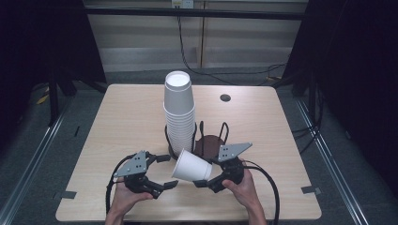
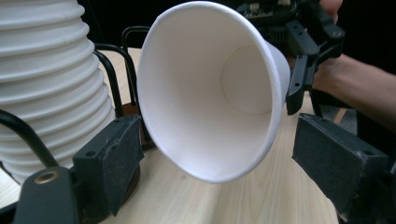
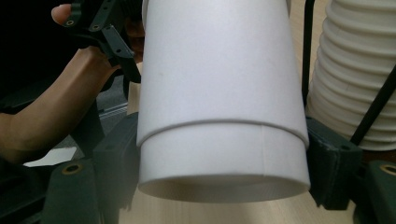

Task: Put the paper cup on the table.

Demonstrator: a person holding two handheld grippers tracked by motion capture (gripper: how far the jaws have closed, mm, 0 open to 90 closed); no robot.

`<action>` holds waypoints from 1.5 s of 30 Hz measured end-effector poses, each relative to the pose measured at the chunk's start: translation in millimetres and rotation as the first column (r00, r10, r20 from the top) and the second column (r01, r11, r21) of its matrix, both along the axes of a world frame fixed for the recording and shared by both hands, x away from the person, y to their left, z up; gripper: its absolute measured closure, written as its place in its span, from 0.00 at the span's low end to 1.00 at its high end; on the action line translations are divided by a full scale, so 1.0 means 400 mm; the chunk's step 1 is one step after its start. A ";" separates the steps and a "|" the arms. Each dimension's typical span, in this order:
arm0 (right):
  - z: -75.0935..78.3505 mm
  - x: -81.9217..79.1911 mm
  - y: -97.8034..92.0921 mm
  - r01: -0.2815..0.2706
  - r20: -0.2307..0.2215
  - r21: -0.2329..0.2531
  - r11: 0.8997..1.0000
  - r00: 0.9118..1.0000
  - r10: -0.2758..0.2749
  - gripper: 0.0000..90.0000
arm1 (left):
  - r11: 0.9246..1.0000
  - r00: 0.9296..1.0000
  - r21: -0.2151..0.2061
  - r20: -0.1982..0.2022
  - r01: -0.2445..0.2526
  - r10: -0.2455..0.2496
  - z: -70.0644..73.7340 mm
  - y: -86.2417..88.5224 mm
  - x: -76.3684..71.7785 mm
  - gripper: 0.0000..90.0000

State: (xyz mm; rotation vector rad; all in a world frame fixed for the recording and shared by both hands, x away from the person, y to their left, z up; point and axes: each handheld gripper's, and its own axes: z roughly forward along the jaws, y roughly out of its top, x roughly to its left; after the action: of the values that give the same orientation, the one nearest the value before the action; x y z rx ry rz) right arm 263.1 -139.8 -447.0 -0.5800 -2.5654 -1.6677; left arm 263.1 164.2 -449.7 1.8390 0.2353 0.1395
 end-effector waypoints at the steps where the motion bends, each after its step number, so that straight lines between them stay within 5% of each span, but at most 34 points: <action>1: -0.001 -0.001 0.000 -0.001 0.002 0.003 1.000 1.000 0.001 0.27 | 1.000 1.000 -0.003 -0.001 0.001 -0.001 0.000 -0.001 0.000 0.17; 9: -0.017 0.000 0.001 -0.013 0.014 0.051 0.999 1.000 0.012 0.27 | 1.000 1.000 -0.026 -0.005 0.007 -0.007 0.001 -0.001 0.009 0.17; 18: -0.033 -0.010 0.001 -0.026 0.017 0.053 0.998 1.000 0.025 0.27 | 0.999 0.999 -0.037 -0.016 0.035 -0.036 -0.003 -0.011 0.022 0.16; 24: -0.037 -0.011 0.009 -0.040 0.024 0.049 0.998 0.999 0.038 0.27 | 1.000 1.000 -0.022 -0.019 0.022 -0.022 -0.009 -0.020 0.031 0.00; 45: -0.033 -0.011 0.027 -0.078 0.030 0.024 0.997 0.997 0.077 0.27 | 0.992 0.991 -0.027 -0.049 0.125 -0.126 -0.004 -0.069 0.040 0.04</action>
State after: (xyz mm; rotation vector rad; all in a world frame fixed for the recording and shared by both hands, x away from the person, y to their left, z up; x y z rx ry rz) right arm 258.6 -128.9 -460.2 -0.4521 -2.5475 -1.6938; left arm 278.9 136.7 -451.2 1.8292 0.1549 0.0027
